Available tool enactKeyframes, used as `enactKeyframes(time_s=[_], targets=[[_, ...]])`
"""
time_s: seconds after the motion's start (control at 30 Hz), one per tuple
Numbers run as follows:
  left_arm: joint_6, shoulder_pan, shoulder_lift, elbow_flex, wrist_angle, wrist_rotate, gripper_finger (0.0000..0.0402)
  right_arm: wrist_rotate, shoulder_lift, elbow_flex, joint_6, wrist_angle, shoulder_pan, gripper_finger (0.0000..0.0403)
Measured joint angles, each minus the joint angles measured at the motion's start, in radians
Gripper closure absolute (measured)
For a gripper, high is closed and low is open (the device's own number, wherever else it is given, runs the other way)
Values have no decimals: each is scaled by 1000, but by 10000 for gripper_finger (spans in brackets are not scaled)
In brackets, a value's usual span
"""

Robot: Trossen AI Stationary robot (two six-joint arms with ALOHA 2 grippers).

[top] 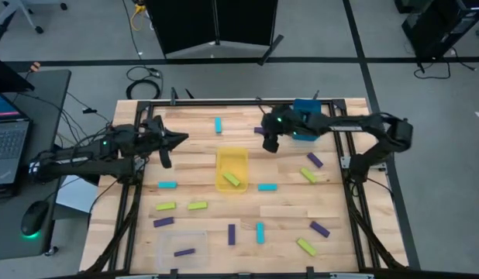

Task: Sort blocks
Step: Put the purple block into the transparent bin

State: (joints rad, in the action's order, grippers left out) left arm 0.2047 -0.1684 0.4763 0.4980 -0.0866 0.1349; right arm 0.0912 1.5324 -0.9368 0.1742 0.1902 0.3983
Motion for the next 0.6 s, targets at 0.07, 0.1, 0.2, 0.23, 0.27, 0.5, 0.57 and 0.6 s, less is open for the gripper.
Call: enactKeyframes(time_s=[0.07,0.1,0.2,0.23,0.27,0.5,0.57,0.6], targets=[[-11,0,-1,0,-11,2,392,-30,50,-38,32,36,29,176],[-14,0,-1,0,-16,2,392,-38,75,-54,50,52,42,176],[-17,0,0,0,-25,2,392,-54,149,-97,90,94,79,176],[-17,0,-1,0,-25,2,392,-72,172,-110,97,108,92,176],[-19,0,-1,0,-25,2,392,-89,195,-120,104,120,104,176],[-21,0,0,0,-38,2,392,-100,325,-151,135,150,158,176],[-21,0,0,0,-52,2,392,-101,347,-152,140,139,168,176],[-21,0,0,0,-53,2,392,-104,356,-152,140,139,171,176]])
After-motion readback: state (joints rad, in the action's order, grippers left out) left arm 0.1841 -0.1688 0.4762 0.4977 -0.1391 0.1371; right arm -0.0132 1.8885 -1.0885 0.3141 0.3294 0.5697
